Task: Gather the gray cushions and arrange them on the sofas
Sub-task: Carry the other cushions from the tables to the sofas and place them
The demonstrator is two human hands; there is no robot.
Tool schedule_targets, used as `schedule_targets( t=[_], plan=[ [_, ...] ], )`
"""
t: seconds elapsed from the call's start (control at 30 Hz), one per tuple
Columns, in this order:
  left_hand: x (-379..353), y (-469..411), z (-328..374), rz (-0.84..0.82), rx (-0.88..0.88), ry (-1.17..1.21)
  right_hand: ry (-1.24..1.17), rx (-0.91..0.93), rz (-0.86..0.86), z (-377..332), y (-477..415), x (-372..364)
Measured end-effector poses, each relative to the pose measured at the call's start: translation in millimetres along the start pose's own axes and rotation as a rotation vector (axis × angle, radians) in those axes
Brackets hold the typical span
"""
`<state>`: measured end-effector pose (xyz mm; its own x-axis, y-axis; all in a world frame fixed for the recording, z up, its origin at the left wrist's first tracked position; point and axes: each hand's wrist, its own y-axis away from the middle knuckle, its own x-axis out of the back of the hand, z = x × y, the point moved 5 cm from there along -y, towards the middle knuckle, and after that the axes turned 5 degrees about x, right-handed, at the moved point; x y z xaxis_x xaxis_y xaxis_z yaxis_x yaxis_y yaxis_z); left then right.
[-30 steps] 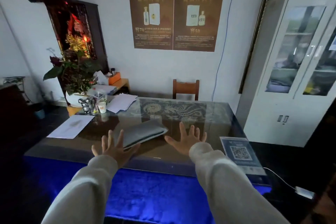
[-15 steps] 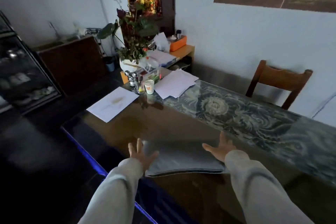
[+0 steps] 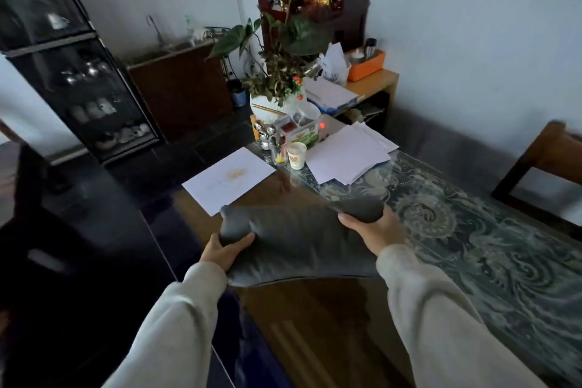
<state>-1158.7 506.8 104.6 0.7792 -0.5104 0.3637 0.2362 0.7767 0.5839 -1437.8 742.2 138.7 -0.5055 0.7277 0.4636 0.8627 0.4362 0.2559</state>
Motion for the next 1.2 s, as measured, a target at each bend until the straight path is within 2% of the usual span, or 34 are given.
schedule_targets(
  t=[0.13,0.2,0.27,0.3,0.37,0.4,0.47,0.57,0.7,0.8,1.0,1.2],
  plan=[
    [98.8,24.0,20.4,0.111,-0.106,0.161,-0.049,0.171,-0.061,-81.6,23.5,-50.7],
    [138.3,34.0,23.2,0.129,-0.128,0.179,-0.053,0.186,-0.101,-106.8,37.0,-71.9],
    [217.5,61.9,7.5,0.189,-0.134,0.226,-0.065,0.278,-0.190,-156.0,78.2,-116.8],
    [224.4,56.9,7.9,0.205,-0.140,0.217,-0.084,0.269,-0.196,-157.1,77.9,-118.9],
    [316.6,92.7,-36.0,0.320,-0.152,0.317,-0.080,0.385,-0.312,-204.9,140.0,-179.1],
    [321.3,89.3,-36.0,0.333,-0.178,0.308,-0.105,0.371,-0.315,-205.8,138.6,-180.7],
    [421.6,141.5,-111.7,0.485,-0.176,0.445,-0.081,0.481,-0.488,-251.8,228.5,-258.3],
    [512.7,204.2,-195.3,0.634,-0.176,0.526,-0.091,0.568,-0.624,-286.5,325.4,-340.3],
    [634.3,322.5,-322.7,0.902,-0.198,0.633,-0.080,0.647,-0.870,-300.3,508.5,-459.6],
    [708.8,410.0,-417.6,1.044,-0.176,0.673,-0.086,0.688,-1.040,-294.7,651.6,-534.6],
    [795.2,569.8,-590.6,1.296,-0.017,0.735,-0.016,0.800,-1.342,-274.9,904.7,-638.6],
    [836.4,660.2,-726.3,1.490,0.061,0.872,0.062,0.930,-1.601,-247.1,1092.3,-717.1]
  ],
)
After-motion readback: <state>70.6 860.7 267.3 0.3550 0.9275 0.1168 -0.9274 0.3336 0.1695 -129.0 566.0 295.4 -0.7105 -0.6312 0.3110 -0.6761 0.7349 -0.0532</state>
